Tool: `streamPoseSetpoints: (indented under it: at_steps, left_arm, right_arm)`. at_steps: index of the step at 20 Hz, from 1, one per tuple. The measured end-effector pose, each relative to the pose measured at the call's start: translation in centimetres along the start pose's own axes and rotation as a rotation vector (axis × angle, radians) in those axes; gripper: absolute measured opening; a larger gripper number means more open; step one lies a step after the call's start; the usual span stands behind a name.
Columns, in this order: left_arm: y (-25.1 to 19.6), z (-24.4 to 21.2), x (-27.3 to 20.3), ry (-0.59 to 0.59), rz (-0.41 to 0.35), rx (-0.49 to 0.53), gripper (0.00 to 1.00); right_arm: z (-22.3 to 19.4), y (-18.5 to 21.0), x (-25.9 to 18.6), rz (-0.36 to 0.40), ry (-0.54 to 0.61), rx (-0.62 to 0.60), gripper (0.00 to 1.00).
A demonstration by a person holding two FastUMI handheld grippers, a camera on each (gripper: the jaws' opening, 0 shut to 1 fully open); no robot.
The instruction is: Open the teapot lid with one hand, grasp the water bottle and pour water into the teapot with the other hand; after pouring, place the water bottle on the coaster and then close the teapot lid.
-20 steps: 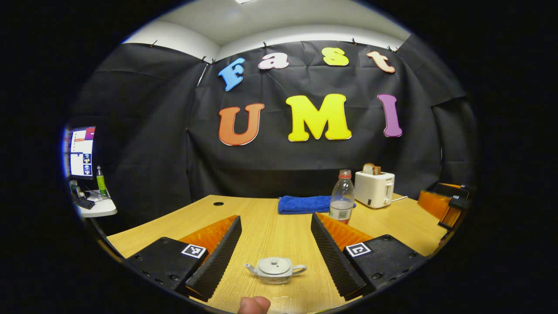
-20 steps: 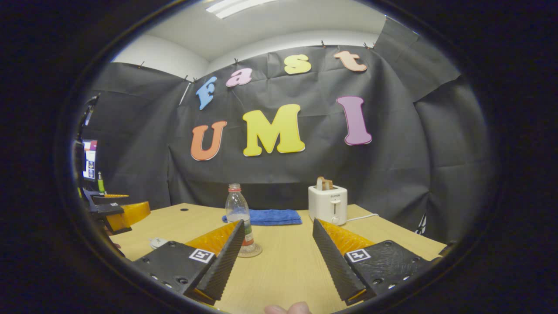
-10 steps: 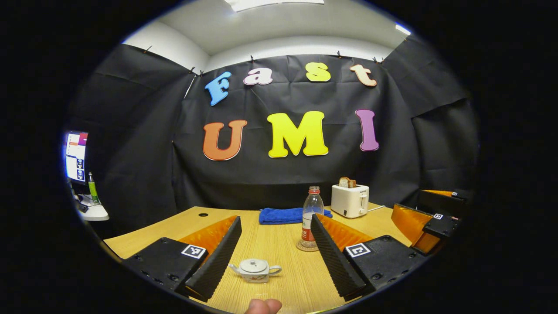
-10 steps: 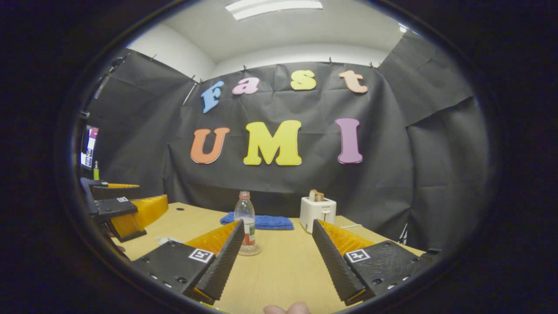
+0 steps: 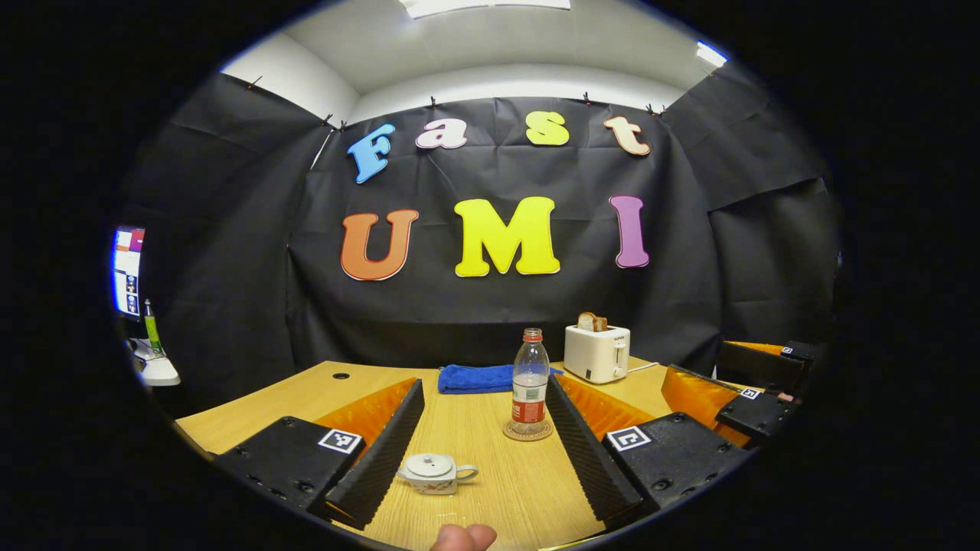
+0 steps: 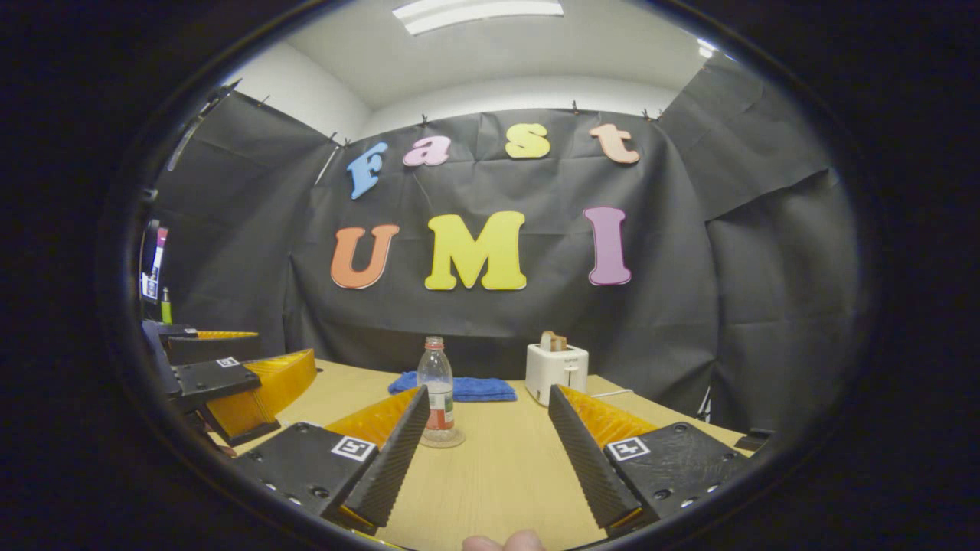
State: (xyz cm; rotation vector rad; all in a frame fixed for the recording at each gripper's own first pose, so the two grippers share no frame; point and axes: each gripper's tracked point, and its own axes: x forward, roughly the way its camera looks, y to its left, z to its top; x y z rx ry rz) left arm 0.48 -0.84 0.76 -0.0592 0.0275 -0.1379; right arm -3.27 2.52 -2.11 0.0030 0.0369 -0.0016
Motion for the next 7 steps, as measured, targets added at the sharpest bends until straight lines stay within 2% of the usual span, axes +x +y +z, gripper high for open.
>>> streamPoseSetpoints:
  at_steps: [7]
  left_arm:
    - [0.64,-0.96,0.5,0.024,0.003,0.021,1.0]
  right_arm:
    - [0.2,-0.54,0.42,-0.033,-0.003,0.014,0.93]
